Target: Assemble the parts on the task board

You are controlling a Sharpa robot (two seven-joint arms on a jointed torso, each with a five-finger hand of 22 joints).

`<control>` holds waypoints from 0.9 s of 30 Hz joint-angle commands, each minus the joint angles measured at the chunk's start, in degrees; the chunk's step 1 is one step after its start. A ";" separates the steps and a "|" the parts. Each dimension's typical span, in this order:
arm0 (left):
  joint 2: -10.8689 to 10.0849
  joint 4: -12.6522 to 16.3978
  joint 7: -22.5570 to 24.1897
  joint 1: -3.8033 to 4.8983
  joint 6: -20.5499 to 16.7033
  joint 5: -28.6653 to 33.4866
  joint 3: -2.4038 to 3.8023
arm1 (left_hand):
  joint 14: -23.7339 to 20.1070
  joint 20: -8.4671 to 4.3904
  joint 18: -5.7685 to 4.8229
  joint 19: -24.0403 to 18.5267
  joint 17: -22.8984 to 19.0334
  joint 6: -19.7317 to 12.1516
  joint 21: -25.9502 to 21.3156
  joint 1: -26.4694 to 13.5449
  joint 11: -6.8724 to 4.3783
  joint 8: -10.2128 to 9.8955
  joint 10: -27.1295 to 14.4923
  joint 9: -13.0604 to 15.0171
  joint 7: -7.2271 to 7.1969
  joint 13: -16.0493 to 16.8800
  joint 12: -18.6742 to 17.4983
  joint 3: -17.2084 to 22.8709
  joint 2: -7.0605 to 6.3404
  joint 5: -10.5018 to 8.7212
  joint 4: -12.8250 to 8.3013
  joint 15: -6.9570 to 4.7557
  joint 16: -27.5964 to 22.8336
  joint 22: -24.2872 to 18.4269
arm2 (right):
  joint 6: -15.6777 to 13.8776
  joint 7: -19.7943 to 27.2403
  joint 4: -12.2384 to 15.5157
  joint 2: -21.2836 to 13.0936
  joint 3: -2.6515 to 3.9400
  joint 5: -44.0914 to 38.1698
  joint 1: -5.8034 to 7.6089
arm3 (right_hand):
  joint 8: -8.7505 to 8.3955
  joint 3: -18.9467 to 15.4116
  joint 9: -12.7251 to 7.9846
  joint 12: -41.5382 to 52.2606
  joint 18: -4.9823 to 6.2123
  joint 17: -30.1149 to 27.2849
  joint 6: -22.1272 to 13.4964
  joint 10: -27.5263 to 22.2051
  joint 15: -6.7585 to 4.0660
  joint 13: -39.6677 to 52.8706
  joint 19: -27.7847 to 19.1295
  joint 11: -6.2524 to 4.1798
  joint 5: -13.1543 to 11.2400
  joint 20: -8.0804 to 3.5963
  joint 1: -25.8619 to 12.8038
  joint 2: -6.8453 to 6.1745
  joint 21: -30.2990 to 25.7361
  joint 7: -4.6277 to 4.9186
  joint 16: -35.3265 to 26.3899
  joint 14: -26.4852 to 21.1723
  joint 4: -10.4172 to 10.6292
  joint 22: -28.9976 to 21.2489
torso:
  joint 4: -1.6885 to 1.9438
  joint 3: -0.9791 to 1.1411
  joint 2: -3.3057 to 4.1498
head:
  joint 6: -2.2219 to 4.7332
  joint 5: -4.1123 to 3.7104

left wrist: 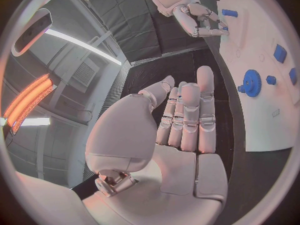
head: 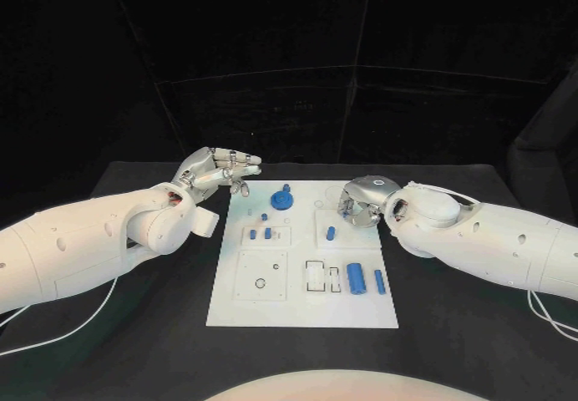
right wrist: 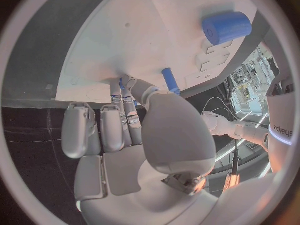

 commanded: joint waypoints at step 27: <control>-0.26 -1.10 0.11 0.07 0.03 0.40 0.05 | -0.41 0.16 0.27 -0.05 -0.26 -0.88 -0.70 0.62 0.62 -0.38 -0.82 -0.14 0.64 -0.19 0.05 -0.51 -0.31 0.14 -0.39 0.06 -0.07 -0.40 | -10.07 0.36 12.40 -6.22 0.61 2.76 0.04 | -0.32 0.87 -0.18 -0.81 0.18 0.27 0.39 0.63 -0.33 -0.43 0.48 -0.02 0.18 -0.22 -0.46 0.14 0.33 0.17 0.57 2.57 -0.33 0.22 | -0.12 -0.04 -0.11 | 0.18 0.22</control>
